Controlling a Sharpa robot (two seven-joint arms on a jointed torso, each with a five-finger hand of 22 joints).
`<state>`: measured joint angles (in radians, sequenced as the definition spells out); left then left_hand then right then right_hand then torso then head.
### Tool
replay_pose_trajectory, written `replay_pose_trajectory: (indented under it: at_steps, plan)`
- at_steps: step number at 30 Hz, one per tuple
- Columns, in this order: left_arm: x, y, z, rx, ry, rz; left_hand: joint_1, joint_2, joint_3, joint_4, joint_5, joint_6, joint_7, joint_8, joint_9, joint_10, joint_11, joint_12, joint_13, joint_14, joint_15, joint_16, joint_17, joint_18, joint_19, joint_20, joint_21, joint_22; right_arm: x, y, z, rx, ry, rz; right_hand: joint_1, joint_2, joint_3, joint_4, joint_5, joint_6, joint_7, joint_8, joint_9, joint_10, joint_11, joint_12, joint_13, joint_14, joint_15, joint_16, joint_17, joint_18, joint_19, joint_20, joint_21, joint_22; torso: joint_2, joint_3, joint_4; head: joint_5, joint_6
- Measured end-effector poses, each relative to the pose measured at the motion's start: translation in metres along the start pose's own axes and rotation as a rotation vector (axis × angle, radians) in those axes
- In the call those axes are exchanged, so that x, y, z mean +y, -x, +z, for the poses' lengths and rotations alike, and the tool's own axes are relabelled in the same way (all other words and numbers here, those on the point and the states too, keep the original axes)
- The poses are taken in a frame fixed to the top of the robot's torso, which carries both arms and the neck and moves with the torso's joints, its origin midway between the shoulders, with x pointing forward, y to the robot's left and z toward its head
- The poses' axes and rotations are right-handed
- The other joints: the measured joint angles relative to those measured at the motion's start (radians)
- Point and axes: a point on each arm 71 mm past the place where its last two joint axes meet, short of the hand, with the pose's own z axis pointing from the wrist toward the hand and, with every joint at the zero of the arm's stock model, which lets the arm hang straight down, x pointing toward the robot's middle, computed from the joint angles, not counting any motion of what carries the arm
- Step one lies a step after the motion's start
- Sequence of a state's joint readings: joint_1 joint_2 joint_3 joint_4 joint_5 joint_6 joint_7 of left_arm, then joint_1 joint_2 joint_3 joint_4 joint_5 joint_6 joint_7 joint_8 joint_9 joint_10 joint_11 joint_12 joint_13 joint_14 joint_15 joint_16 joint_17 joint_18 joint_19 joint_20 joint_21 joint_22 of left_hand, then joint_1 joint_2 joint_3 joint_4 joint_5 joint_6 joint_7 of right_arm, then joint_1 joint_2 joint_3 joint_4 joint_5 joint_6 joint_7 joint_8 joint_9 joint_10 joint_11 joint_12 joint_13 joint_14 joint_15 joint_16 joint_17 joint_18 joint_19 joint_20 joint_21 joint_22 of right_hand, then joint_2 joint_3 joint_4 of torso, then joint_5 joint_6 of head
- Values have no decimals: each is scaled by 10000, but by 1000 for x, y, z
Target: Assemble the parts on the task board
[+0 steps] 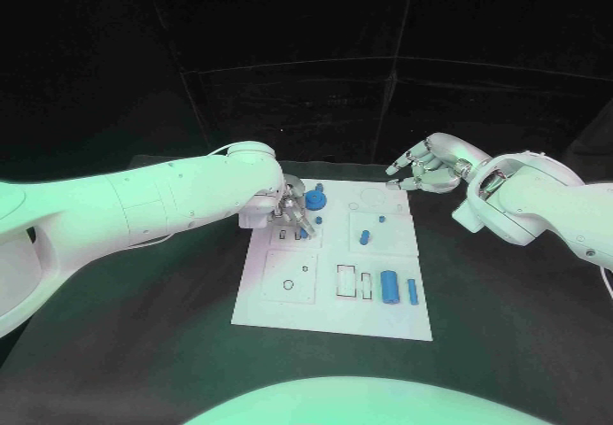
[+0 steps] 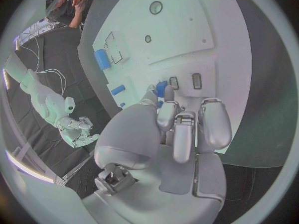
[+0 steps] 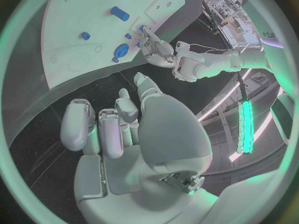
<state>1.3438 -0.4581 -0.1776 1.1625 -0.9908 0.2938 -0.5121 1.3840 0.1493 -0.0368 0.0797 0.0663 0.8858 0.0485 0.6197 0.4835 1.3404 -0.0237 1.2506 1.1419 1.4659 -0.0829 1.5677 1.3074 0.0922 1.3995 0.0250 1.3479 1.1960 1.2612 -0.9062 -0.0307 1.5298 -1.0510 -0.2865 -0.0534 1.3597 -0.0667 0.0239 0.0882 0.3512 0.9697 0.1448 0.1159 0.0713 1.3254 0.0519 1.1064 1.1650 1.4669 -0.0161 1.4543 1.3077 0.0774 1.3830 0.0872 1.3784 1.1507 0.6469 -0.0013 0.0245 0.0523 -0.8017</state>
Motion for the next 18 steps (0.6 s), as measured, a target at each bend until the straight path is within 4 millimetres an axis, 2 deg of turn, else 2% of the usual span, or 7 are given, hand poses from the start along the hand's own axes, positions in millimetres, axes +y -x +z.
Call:
replay_pose_trajectory:
  at_steps: [4, 6, 7, 8, 11, 13, 18]
  plan:
    - [2, 0, -1, 27, -12, -84, -67, -231, 705, 442, 353, -33, 34, -165, -79, 1, 0, -49, -80, 0, 0, 0, 0, -1, 0, 0, 0, 39, 0, -1, 1, 32, 2, -2, 0, 0, 0, 0, 43, 0, 0, 0, 0, 0, 0, 0, 0, 0, 0, 0, 0, 0, 0, 0, 0, 0, -1, -1, 0, 6, -3]
    - [4, -1, -1, 56, -19, -142, -402, -688, 1591, 615, 534, -28, 36, -194, -83, 5, -4, -96, -99, 11, -10, 0, 0, -1, 0, 0, 0, 70, 0, -1, 1, 48, 5, -2, 0, 0, 0, 0, 43, 0, 0, 0, 0, 0, 0, 0, 1, 0, 0, 0, 0, 0, 0, 0, 0, 0, -1, -1, 1, 6, 6]
    - [5, -2, -2, 75, -26, -183, -629, -997, 2391, 479, 629, -9, 56, -195, -76, 16, -15, -93, -35, 15, -15, 0, 0, -1, 0, 0, 0, 86, 0, -1, 1, 58, 6, -2, 0, 0, 0, 0, 43, 0, 0, 0, 0, 0, 0, 0, 0, 0, 0, 0, 0, 0, 0, 0, 0, 0, -1, -1, 4, 6, 12]
    - [6, -3, -2, 97, -31, -241, -927, -1319, 3007, 585, 737, -9, 55, -143, 18, 35, -34, -72, 11, 25, -25, 0, 0, 0, 0, 0, 0, 106, 0, -1, 1, 69, 6, -3, 0, 0, 0, 0, 43, 0, 0, 0, 0, 0, 0, 0, 0, 0, 0, 0, -1, 0, 0, 0, 0, 0, -2, -1, 5, 6, 14]
    - [10, -5, -3, 91, -49, -403, -1905, -2058, 5175, 319, 777, -9, 56, 247, 358, 77, 5, -71, -17, -9, 9, 0, 0, -1, -30, 30, 0, 160, 0, -1, 1, 88, 6, -5, 0, 0, 0, 0, 74, 0, 0, 0, 0, 0, 0, 0, 1, 0, 0, 0, -1, 0, 0, 0, 0, 1, -7, -2, 11, 5, 22]
    - [13, -5, -5, 20, -60, -557, -2150, -2190, 5583, 349, 777, -9, 56, 359, 453, 91, 18, -72, -29, -8, 9, 0, 0, -1, -30, 30, 0, 161, 0, -1, 1, 103, 2, -7, 0, 0, 0, 0, 78, 0, 0, 0, 1, 0, 0, 0, 1, 0, 0, 0, -1, 0, 0, 0, 0, 1, -8, 0, 12, 4, 28]
    - [20, -6, -10, -288, -113, -937, -2331, -2298, 5908, 377, 777, -11, 54, 506, 577, 91, 18, -72, -62, -8, 9, 0, 0, -2, -30, 31, 0, 201, -1, -1, 1, 117, -25, -16, 0, 0, 0, 0, 78, 0, 0, 0, 1, 0, 0, 0, 1, 0, 0, 0, -2, 0, 0, 0, 0, 1, -13, 4, 17, 8, 30]
